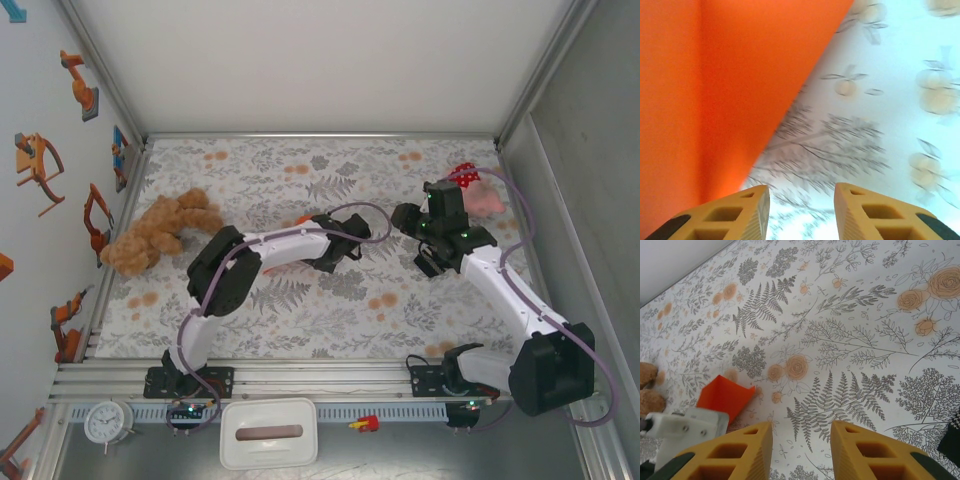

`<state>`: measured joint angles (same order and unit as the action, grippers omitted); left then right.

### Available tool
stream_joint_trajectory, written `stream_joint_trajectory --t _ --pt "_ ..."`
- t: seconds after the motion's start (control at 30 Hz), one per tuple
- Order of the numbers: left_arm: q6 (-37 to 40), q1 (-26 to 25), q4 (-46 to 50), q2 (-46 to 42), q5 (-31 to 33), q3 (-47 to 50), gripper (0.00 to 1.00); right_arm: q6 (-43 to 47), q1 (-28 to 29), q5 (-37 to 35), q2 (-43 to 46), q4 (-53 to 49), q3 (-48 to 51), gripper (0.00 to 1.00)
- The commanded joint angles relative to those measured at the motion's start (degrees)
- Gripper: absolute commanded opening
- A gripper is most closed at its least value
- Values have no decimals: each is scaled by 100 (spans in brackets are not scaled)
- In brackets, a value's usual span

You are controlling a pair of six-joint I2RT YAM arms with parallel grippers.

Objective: Fold a paper plane with a square sheet of paper (pick it up from the middle)
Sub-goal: Turn over the paper at the center of the table.

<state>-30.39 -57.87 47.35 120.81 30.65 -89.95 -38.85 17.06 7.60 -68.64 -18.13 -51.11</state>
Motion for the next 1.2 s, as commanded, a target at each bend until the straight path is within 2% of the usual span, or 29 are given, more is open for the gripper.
stream_joint_trajectory --t 0.0,0.2,0.37,0.5,0.6,0.8,0.93,1.17 --pt "-385 -193 -349 -566 -931 274 42 -129 -27 -229 129 121 84 35" --pt "-705 -285 -1336 -1513 -2034 1230 52 -175 -28 -255 -7 95 72 38" --pt "-740 -42 -1528 -2084 -1908 1855 60 -208 -36 -20 -169 300 88 44" --pt "-744 448 -1587 -2382 -1776 2249 72 -267 -29 79 -255 414 128 47" --pt "-718 904 -1895 -2530 -1958 2563 81 -298 -25 149 -308 457 145 47" --pt "-758 1707 -2581 -2356 -2826 2787 83 -324 -25 290 -384 472 144 45" --pt "-780 1858 -2679 -2081 -2998 2613 82 -342 -24 347 -400 481 163 45" --pt "-853 1903 -2573 -1877 -2891 2404 81 -342 -26 435 -476 486 173 44"
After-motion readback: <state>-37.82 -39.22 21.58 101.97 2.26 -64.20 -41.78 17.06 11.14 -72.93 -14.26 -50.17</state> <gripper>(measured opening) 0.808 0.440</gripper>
